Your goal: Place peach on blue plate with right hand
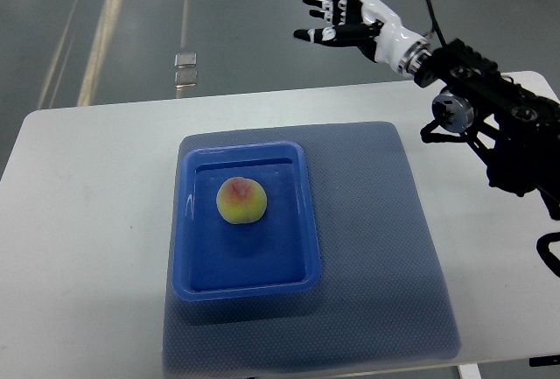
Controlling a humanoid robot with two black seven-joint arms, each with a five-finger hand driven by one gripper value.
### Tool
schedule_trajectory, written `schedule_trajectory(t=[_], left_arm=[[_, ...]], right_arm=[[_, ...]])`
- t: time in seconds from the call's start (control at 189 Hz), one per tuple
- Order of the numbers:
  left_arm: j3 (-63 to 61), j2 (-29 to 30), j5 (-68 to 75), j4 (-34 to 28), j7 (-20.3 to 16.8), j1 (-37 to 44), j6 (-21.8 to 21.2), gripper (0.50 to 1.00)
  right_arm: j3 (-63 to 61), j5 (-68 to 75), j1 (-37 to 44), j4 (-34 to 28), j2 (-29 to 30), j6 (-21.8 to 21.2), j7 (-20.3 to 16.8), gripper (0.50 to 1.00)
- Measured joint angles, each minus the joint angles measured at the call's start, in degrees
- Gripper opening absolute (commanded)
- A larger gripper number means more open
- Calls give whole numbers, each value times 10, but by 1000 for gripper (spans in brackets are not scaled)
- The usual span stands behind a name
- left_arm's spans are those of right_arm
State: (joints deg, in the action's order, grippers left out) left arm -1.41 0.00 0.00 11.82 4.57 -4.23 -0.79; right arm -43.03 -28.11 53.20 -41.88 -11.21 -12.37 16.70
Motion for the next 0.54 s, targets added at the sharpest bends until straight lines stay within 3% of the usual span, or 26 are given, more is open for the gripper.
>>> schedule_trajectory(t=[0.233,0.535], left_arm=[[0,0,0,2,0,0,0,1000],[-1,0,0,4,0,0,-1,1000]], right_arm=[[-113,206,-133,3,43,-10,10,934],[-118,228,-173,37,83,-76,35,936]])
